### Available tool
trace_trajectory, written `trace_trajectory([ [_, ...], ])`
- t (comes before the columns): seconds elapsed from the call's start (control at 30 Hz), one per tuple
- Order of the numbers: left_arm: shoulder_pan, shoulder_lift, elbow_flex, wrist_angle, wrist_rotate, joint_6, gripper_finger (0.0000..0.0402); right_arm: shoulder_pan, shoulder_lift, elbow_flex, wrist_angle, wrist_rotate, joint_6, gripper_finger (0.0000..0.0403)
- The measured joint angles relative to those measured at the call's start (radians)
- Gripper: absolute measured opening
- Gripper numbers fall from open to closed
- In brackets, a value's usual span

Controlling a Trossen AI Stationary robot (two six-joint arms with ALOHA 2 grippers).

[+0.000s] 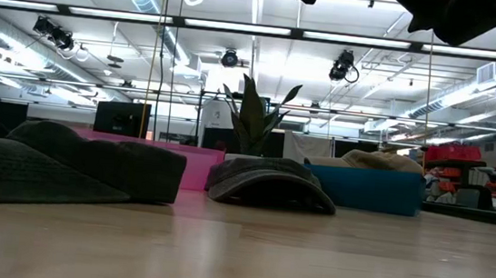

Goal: Pick & Place hat
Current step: Put the right black cap into the pink bin

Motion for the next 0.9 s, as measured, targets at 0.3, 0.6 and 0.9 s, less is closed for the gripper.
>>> trace_trajectory([
  [0.3,-0.022,0.0,0.0,0.008,-0.053,0.027,0.0006,0.0,0.0,0.0,0.0,0.001,-0.011,0.0006],
  [0.6,-0.023,0.0,0.0,0.012,-0.089,0.026,0.0006,-0.001,0.0,0.0,0.0,0.002,-0.015,0.0047],
  [0.9,-0.023,0.0,0.0,0.011,-0.133,0.027,0.0006,-0.001,0.0,0.0,-0.017,0.005,-0.048,0.0072],
])
